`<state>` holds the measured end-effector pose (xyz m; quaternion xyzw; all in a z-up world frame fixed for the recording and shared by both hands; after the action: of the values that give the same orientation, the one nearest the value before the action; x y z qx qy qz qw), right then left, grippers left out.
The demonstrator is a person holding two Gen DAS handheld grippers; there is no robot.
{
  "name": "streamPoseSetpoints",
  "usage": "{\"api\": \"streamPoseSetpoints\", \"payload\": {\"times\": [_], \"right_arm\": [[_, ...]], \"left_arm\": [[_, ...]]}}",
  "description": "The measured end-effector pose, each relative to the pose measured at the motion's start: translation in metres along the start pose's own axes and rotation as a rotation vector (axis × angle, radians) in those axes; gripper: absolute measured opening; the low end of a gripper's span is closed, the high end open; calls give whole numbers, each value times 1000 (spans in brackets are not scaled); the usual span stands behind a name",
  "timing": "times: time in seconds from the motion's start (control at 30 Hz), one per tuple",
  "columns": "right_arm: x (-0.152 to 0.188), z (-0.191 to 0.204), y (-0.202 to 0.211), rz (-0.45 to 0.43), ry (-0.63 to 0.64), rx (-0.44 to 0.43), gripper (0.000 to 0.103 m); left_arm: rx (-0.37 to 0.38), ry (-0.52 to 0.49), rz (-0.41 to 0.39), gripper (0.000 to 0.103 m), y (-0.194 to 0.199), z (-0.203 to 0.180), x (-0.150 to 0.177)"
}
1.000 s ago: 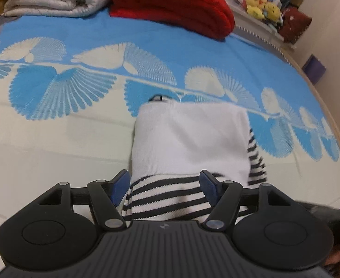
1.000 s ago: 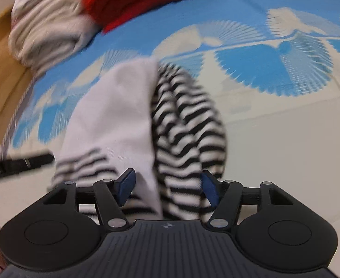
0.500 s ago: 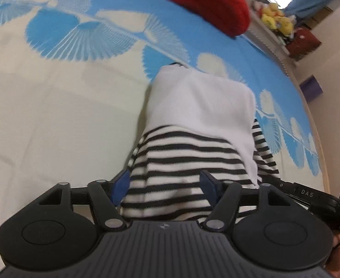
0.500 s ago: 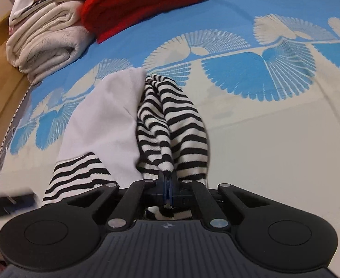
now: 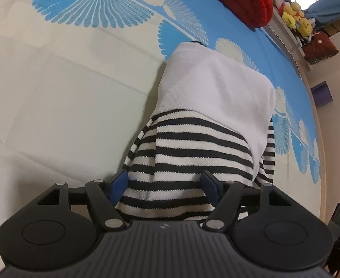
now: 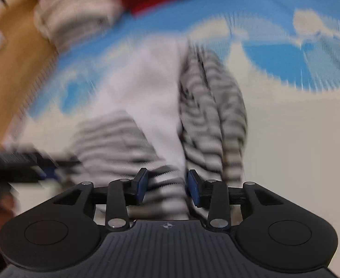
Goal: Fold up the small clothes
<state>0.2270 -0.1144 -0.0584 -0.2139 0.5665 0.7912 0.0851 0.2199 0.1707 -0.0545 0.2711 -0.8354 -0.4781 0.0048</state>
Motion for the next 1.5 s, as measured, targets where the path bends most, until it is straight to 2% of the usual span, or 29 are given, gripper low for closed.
{"api": "streamPoseSetpoints", "payload": {"times": [0.03,0.07,0.1,0.2,0.27,0.33,0.37,0.43,0.5,0.6,0.63,0.7,0.77,0.83,0.93,1.0,1.07,1.1,1.13,1.2,1.37,1.5], "right_arm": [[1,-1,-3,3,-8,-9,39],[0,-2,-2,3,-19,-22,25],[-2,-2,0,-1,-27,-39,3],[-12,-8,30,-114,-38,-71,2],[-19,-30,54,-172,-140,-100,1],[-18,-52,60,-144,-202,-81,1],[-14,-59,55,-103,-202,-43,1],[-3,-63,38,-5,-155,33,1],[4,-50,23,44,-62,77,1],[5,-37,14,41,-23,88,1],[6,-37,14,40,-28,86,1],[4,-34,13,40,-18,98,2],[4,-32,12,47,4,105,2],[7,-30,14,40,11,110,4],[13,-22,32,-7,53,126,14],[12,-13,56,-82,95,140,30],[11,-4,81,-158,127,150,39],[11,-1,93,-191,134,153,41],[11,3,105,-225,134,155,42],[16,9,133,-295,116,143,50],[41,19,183,-419,87,134,62],[73,17,203,-481,68,165,70]], "left_arm": [[-3,2,2,76,-2,0,0],[-2,5,3,76,-4,-1,0],[-2,5,2,76,-4,-1,0],[5,-29,-13,77,0,-10,0],[44,-66,-38,77,7,-20,3],[33,-114,-35,77,4,-27,6],[-17,-148,-14,82,-3,-28,9],[-106,-196,26,86,-17,-29,15],[-123,-202,9,85,-15,-31,14],[-55,-221,-35,84,0,-35,15],[-68,-247,-24,84,-2,-35,17],[-172,-306,24,90,-17,-27,23],[-187,-319,15,91,-17,-25,22],[-202,-347,-40,91,-4,-32,22],[-253,-396,-142,91,24,-47,28],[-270,-399,-187,92,42,-55,31],[-284,-422,-231,92,61,-65,39],[-287,-433,-247,94,69,-71,44],[-290,-437,-263,101,78,-77,51],[-281,-428,-300,103,96,-87,63],[-242,-405,-353,103,127,-100,92],[-194,-400,-402,103,149,-100,128]]}}
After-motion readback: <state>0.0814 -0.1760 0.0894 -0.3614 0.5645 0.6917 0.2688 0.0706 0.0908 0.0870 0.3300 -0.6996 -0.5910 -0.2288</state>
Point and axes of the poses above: each gripper's, at about its wrist camera, not at the fingertips, and y roughly against the way its jaws point, z to its left, x to its underside, the point moved 4 cm from there along -y, roughly the way its jaws point, and after that the axes turned 4 degrees about x, right-handed, at the moved point
